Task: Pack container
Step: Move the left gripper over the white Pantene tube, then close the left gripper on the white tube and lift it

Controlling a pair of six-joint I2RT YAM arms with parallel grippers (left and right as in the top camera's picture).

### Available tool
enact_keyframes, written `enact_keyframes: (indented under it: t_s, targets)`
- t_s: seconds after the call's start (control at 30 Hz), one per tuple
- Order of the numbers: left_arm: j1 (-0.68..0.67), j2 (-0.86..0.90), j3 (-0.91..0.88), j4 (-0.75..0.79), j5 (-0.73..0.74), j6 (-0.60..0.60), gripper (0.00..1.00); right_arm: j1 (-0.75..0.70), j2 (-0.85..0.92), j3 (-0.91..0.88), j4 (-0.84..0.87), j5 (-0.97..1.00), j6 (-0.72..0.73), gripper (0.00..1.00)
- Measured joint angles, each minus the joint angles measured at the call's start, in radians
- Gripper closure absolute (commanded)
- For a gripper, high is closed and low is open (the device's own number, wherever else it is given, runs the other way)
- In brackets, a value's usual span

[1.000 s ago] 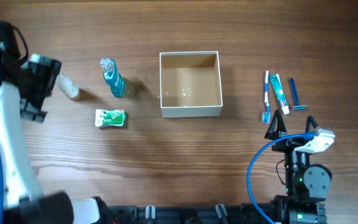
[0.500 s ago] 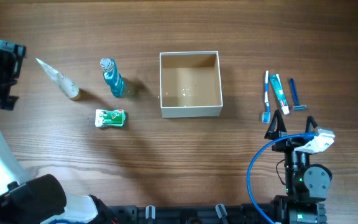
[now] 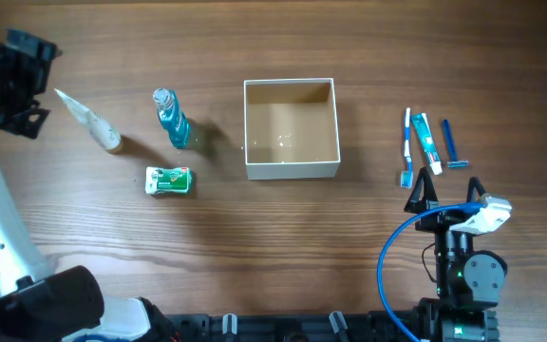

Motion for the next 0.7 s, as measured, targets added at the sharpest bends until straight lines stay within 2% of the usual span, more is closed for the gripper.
enact_keyframes:
  t_s: [0.2, 0.3, 0.47, 0.7]
  targets:
    - [-0.059, 0.067, 0.099, -0.171, -0.145, -0.035, 0.01, 0.0, 0.0, 0.0, 0.0, 0.0, 0.0, 0.0]
    - [-0.06, 0.126, 0.12, -0.207, -0.193, -0.04, 0.01, 0.0, 0.0, 0.0, 0.0, 0.0, 0.0, 0.0]
    - [-0.06, 0.253, 0.121, -0.223, -0.248, -0.045, 0.01, 0.0, 0.0, 0.0, 0.0, 0.0, 0.0, 0.0]
    - [-0.058, 0.334, 0.121, -0.202, -0.283, -0.045, 0.01, 0.0, 0.0, 0.0, 0.0, 0.0, 0.0, 0.0]
